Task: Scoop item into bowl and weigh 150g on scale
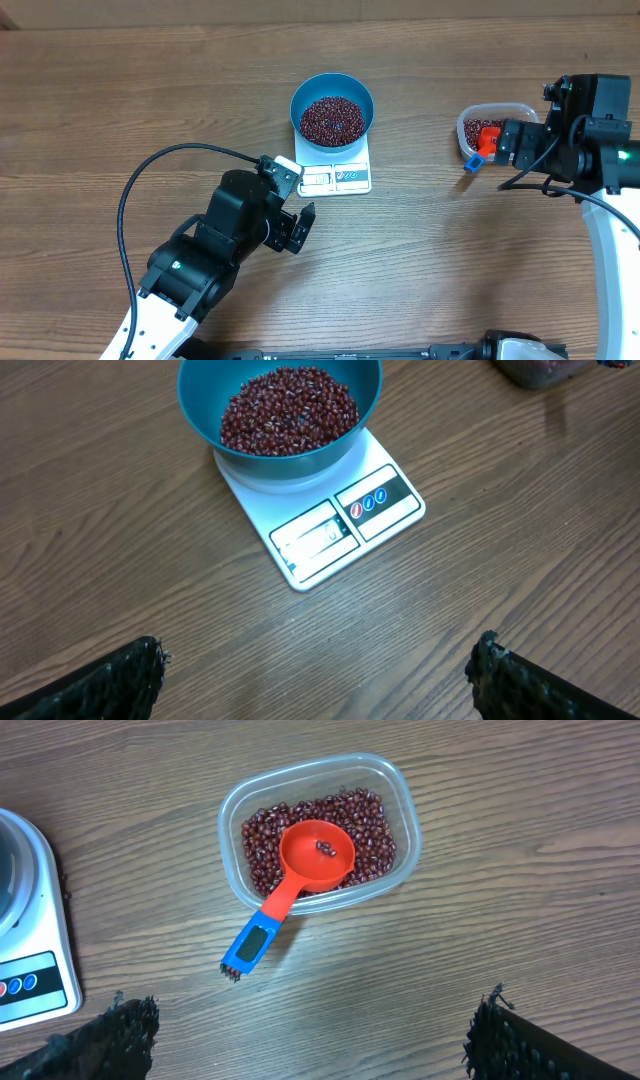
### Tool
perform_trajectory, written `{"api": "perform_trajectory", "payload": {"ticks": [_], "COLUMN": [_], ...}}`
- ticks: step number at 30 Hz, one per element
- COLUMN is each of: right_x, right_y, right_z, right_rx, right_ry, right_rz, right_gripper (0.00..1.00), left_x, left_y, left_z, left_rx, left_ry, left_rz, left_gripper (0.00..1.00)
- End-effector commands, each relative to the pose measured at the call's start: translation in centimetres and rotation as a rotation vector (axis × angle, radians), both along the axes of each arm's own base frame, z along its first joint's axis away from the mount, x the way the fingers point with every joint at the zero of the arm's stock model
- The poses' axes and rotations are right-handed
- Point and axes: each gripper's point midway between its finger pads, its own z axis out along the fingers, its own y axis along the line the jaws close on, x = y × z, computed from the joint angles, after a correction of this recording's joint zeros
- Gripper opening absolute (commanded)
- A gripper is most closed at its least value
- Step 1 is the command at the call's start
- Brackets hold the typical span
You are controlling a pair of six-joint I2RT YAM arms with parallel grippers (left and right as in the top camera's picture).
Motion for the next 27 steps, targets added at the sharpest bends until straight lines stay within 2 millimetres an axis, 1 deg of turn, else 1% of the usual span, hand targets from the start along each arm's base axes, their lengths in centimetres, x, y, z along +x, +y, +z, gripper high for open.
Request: {"api": "perform_trajectory", "payload": {"ticks": [1, 12, 17, 23, 27], "right_x": [0.0, 0.0, 0.0, 0.0, 0.0], "right_y": [-0.1, -0.1, -0.1, -0.1, -0.1], "right_z": [0.1, 0.1, 0.1, 0.1, 0.1], "right_rx": [0.0, 0.0, 0.0, 0.0, 0.0], "right_ry": [-0.006, -0.006, -0.006, -0.006, -0.006], "right_rz": [-0.001, -0.001, -0.001, -0.001, -0.001], "right_gripper": [1.0, 1.0, 1.0, 1.0, 1.0], "left_x": [-0.1, -0.2, -1.7, -2.6, -3.3], "left_y": [-0.4, -0.1, 1.9, 4.3, 5.6], "left_z": [0.0, 0.0, -1.0, -0.6, -0.3], "left_rx": [-0.018, -0.006, 0.051, 0.022, -0.03], "left_ry": [0.008, 0.006, 0.06, 0.023, -0.041], "left_rz": [-0.003, -0.003, 0.026, 0.087, 0.121], "left_gripper": [0.99, 0.99, 1.0, 0.99, 0.99]}}
